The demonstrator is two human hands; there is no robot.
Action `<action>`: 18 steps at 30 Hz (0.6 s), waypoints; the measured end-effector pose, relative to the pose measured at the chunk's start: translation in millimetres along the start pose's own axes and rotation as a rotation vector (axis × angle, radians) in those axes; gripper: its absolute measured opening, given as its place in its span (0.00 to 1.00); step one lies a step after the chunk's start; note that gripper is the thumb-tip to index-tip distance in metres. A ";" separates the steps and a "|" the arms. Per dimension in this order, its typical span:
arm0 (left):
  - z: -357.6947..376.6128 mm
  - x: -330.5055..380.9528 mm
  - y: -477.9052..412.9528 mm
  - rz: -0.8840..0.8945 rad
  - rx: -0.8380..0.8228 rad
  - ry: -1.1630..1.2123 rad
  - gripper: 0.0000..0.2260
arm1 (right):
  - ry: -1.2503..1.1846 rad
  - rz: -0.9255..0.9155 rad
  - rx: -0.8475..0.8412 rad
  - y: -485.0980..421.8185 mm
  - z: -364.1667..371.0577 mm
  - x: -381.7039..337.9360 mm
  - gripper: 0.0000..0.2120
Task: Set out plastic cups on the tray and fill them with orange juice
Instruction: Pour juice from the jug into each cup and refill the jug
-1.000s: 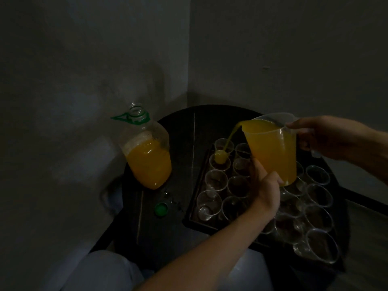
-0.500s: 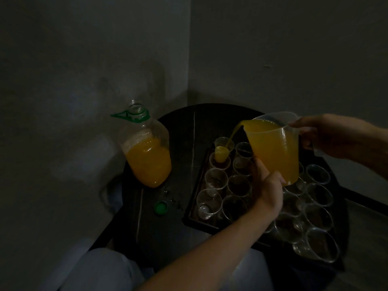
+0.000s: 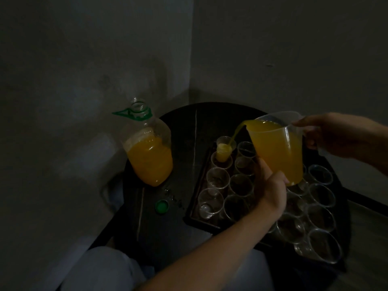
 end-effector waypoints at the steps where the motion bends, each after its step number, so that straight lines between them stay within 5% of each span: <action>1: 0.0 -0.4 -0.6 -0.003 0.005 -0.002 0.44 | 0.005 0.001 0.005 1.1 0.3 -0.8 0.12; 5: -0.8 -2.7 -3.4 -0.011 0.024 -0.010 0.43 | 0.017 0.017 0.035 1.2 -1.0 -2.6 0.10; 10: -0.3 0.9 -1.6 -0.025 -0.014 -0.016 0.44 | 0.047 -0.004 0.039 1.4 -0.6 -4.1 0.21; 18: -2.7 5.4 -4.2 -0.019 -0.006 -0.027 0.45 | 0.048 0.009 0.090 0.3 2.2 -7.5 0.18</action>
Point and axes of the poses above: each hand's wrist, its own y-axis away from the middle knuckle, its own z-axis out of the palm, x = y × z, the point moved 6 cm from there along -y, towards the middle knuckle, and after that the axes turned 15 degrees about x, right-handed, at the moved point
